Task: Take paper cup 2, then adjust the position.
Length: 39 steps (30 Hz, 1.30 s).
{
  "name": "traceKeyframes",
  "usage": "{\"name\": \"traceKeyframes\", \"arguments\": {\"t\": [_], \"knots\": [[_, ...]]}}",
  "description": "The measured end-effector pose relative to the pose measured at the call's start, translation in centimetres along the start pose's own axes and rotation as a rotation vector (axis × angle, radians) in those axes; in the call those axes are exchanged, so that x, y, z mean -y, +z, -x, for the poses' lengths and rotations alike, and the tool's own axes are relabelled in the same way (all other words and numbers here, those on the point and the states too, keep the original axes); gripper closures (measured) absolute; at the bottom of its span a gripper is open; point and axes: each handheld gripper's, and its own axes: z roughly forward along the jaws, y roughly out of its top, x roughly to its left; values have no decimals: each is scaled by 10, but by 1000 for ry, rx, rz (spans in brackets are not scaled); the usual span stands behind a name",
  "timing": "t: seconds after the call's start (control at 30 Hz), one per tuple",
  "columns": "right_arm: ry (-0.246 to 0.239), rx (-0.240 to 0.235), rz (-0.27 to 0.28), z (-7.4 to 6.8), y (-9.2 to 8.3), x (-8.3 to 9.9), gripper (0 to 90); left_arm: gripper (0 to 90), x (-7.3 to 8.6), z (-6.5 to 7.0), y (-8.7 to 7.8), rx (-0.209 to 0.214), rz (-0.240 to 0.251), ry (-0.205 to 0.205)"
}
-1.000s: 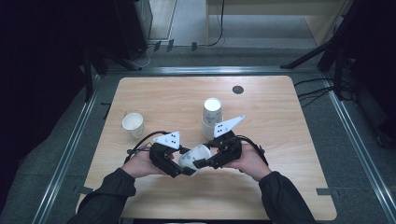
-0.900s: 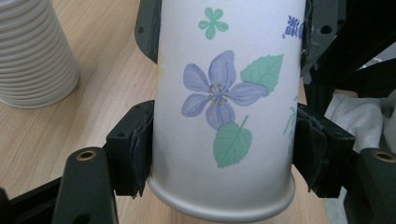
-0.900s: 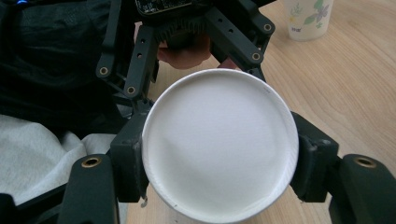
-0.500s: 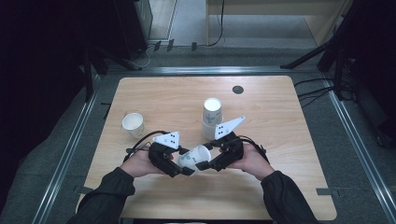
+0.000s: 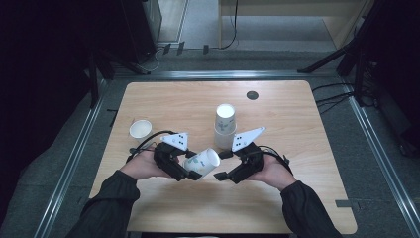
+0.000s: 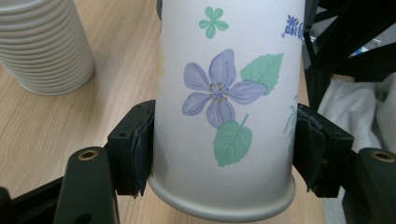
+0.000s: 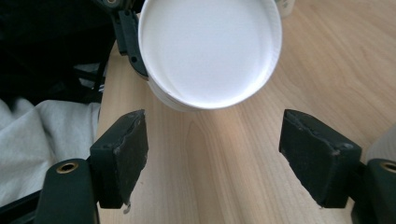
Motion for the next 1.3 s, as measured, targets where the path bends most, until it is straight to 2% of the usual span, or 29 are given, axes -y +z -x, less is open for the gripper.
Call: {"name": "traceKeyframes", "arguments": {"t": [0.07,0.2,0.37,0.5,0.7,0.8,0.93,1.13,1.3], "knots": [[0,4,-1,-1,-1,-1,237,304,-5,-3,-2,-3,-29,9],[-13,14,-2,-1,-1,-2,233,304,-15,-7,-6,-7,-51,17],[-3,36,12,2,-3,-2,228,301,-23,-12,-7,0,-67,15],[-9,23,18,2,-5,-1,228,301,-21,-12,-5,-3,-99,20],[-9,53,11,3,-2,-2,217,301,-19,-10,1,-15,-147,32],[-7,54,14,3,-1,-2,212,302,-19,-8,3,-23,-169,36],[-16,59,29,3,0,-3,213,302,-20,-5,5,-36,-212,58],[-30,35,35,-1,3,-5,215,302,-23,-3,12,-43,-268,90],[-47,32,3,-4,13,-5,225,302,-23,0,18,-35,-299,106]]}}
